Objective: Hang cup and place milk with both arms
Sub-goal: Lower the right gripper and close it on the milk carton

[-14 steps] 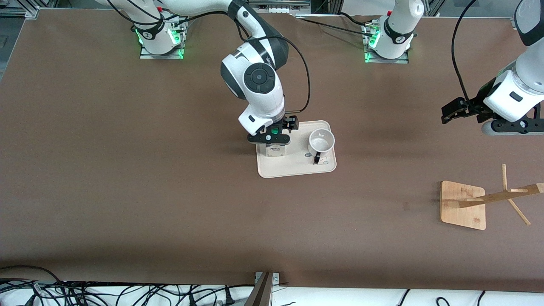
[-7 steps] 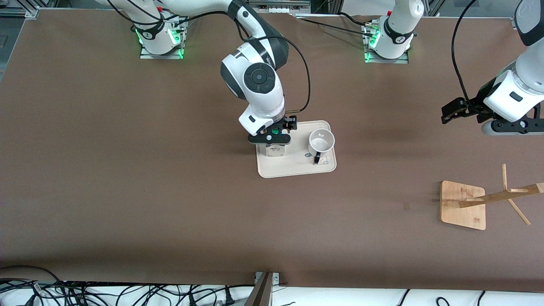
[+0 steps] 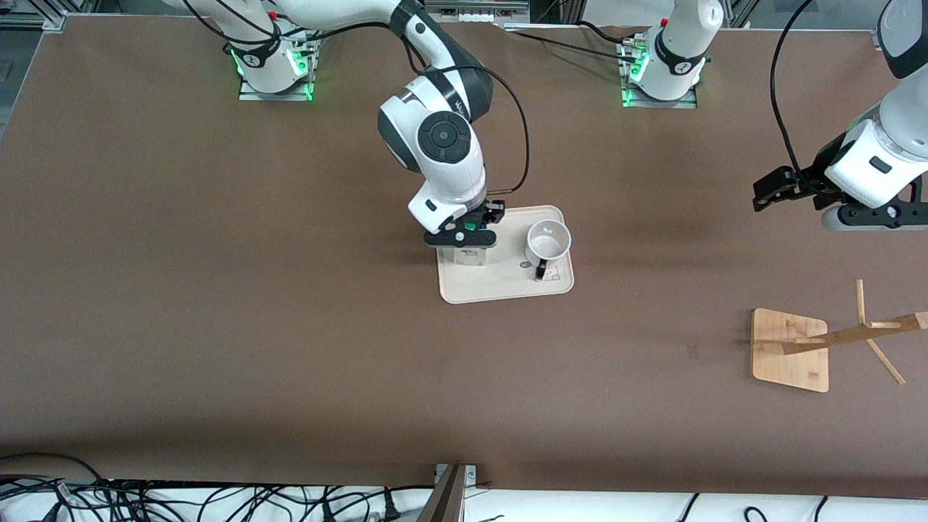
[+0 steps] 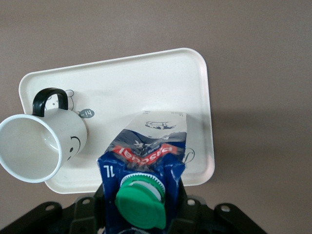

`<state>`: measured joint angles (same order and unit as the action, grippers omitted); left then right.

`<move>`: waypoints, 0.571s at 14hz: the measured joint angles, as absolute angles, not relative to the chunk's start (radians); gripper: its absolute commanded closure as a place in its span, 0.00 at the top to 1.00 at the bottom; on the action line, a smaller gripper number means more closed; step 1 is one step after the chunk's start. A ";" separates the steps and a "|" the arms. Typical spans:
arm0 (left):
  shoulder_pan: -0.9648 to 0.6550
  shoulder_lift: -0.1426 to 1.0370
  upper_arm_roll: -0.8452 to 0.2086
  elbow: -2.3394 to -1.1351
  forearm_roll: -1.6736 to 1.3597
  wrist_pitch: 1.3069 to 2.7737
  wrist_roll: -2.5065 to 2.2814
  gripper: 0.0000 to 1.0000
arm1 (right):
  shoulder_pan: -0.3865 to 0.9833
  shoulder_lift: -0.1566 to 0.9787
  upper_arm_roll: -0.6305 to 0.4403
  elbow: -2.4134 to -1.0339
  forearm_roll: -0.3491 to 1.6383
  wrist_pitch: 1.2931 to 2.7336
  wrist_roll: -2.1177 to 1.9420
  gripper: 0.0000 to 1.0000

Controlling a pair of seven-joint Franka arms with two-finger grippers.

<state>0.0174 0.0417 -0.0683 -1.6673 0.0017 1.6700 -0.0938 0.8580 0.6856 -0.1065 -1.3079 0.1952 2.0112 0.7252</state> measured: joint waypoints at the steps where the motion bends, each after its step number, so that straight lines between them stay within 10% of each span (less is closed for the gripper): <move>1: 0.017 0.042 -0.068 -1.667 0.002 1.670 -0.094 1.00 | 0.858 0.686 -0.107 -1.308 0.195 2.011 0.725 0.52; 8: 0.022 0.042 -0.068 -1.668 0.002 1.670 -0.094 1.00 | 0.858 0.669 -0.157 -1.257 0.195 1.946 0.721 0.46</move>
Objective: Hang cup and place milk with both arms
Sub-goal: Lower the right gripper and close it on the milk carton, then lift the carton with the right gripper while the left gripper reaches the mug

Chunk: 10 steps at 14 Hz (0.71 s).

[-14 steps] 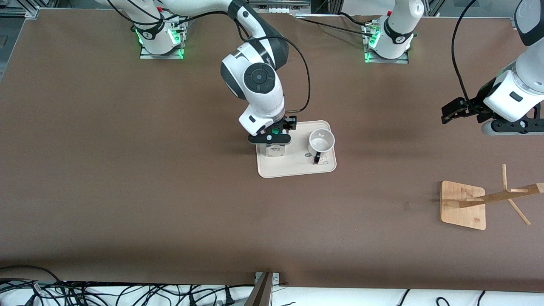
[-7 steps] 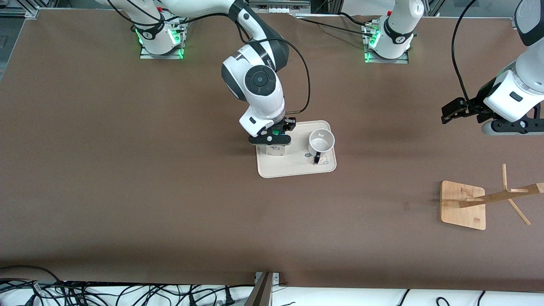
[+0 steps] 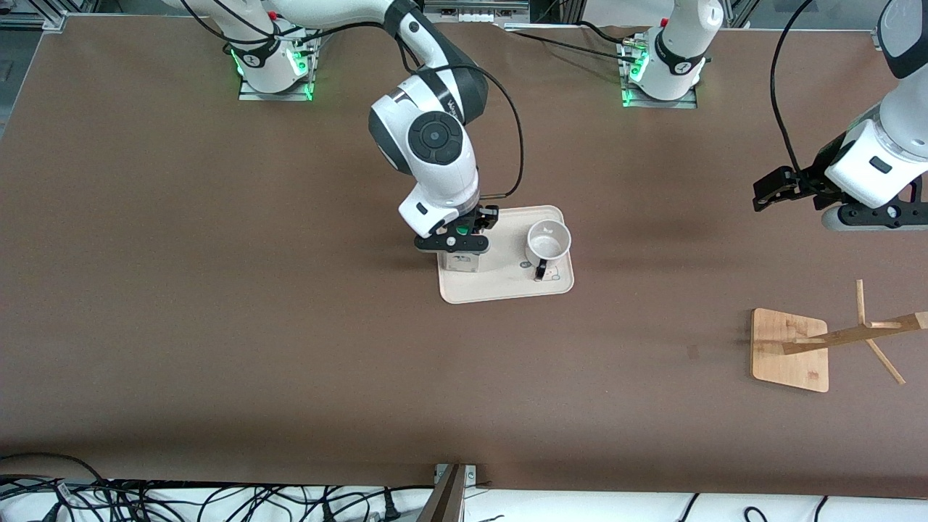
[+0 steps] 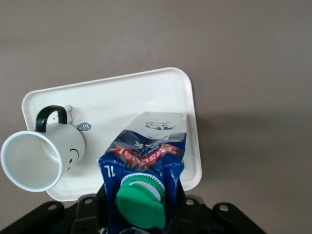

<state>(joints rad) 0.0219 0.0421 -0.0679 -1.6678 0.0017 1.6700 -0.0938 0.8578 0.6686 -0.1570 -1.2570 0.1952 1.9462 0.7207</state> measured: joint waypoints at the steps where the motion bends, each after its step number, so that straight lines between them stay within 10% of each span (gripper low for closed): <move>1: 0.027 0.043 -0.067 -1.668 0.002 1.670 -0.094 1.00 | 0.858 0.658 -0.164 -1.247 0.195 1.923 0.720 0.46; 10: 0.032 0.045 -0.077 -1.663 0.002 1.666 -0.093 1.00 | 0.849 0.530 -0.242 -1.215 0.195 1.707 0.634 0.46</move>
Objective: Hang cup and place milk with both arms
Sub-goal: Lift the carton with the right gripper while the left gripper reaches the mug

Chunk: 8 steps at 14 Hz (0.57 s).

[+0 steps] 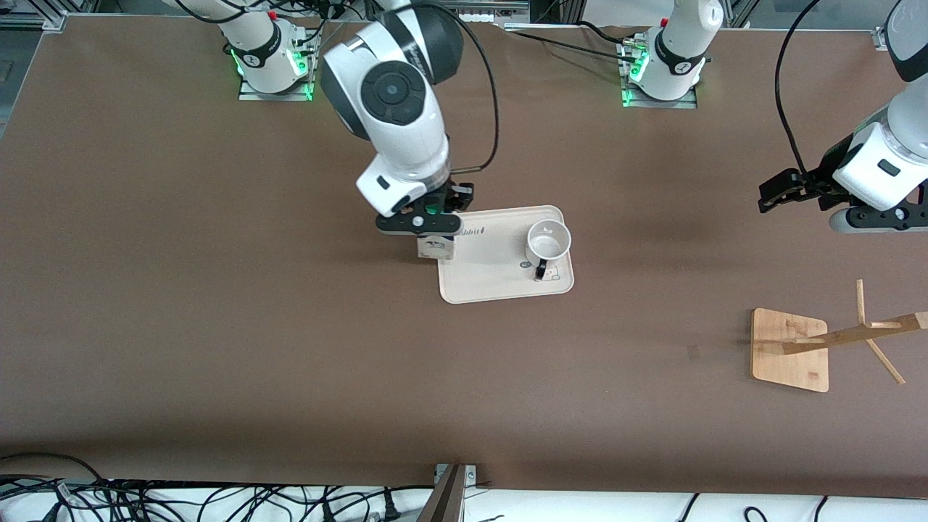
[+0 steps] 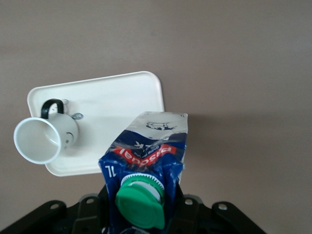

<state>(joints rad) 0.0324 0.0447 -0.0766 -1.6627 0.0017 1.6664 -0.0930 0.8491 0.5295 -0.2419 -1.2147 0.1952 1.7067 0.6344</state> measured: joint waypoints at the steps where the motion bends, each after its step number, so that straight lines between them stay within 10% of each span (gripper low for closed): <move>1: 0.030 0.045 -0.084 -1.654 0.002 1.657 -0.093 1.00 | 0.832 0.501 -0.256 -1.214 0.195 1.664 0.590 0.46; 8: -0.020 0.100 -0.173 -1.649 0.002 1.626 -0.074 1.00 | 0.609 0.382 -0.310 -1.225 0.195 1.503 0.337 0.46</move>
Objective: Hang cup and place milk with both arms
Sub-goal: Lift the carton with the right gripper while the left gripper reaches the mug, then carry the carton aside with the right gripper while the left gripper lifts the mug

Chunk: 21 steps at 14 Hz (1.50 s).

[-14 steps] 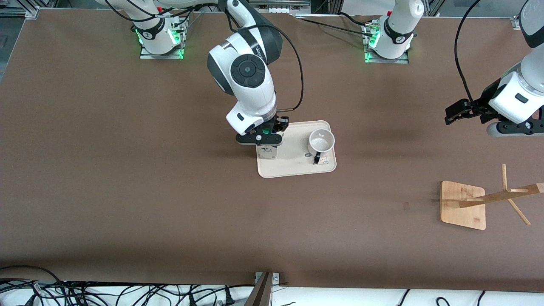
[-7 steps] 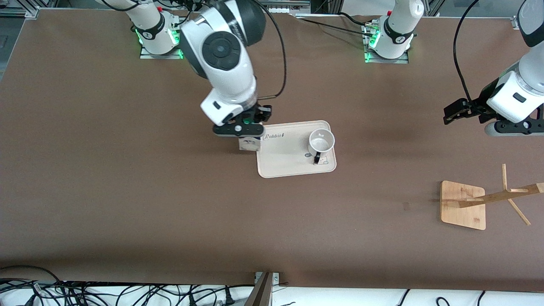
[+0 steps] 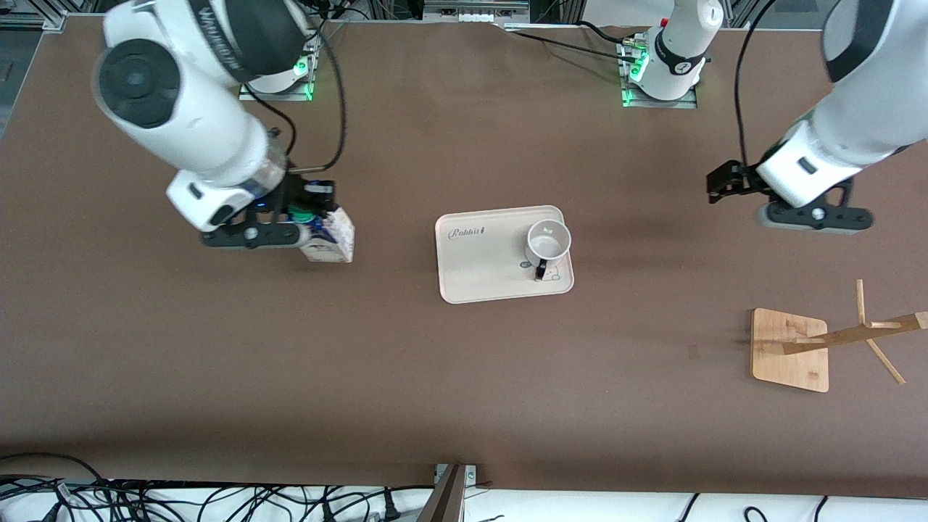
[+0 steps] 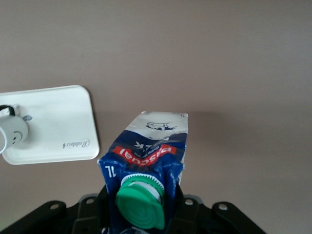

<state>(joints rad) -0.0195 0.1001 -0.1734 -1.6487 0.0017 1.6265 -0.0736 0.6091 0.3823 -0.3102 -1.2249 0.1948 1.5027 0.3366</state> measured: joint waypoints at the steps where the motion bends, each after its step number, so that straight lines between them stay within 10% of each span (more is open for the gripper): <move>1: -0.023 0.116 -0.176 -1.649 0.002 1.627 -0.045 1.00 | 0.582 0.372 -0.313 -1.232 0.191 1.488 0.308 0.46; 9: -0.101 0.280 -0.283 -1.652 -0.087 1.732 -0.144 1.00 | 0.416 0.320 -0.317 -1.287 0.057 1.403 -0.102 0.46; 18: -0.320 0.460 -0.292 -1.819 -0.142 2.141 -0.308 1.00 | 0.366 0.183 -0.314 -1.649 0.057 1.582 -0.120 0.45; 21: -0.332 0.506 -0.291 -1.834 -0.134 2.208 -0.306 0.67 | 0.355 0.168 -0.315 -1.739 0.057 1.638 -0.117 0.45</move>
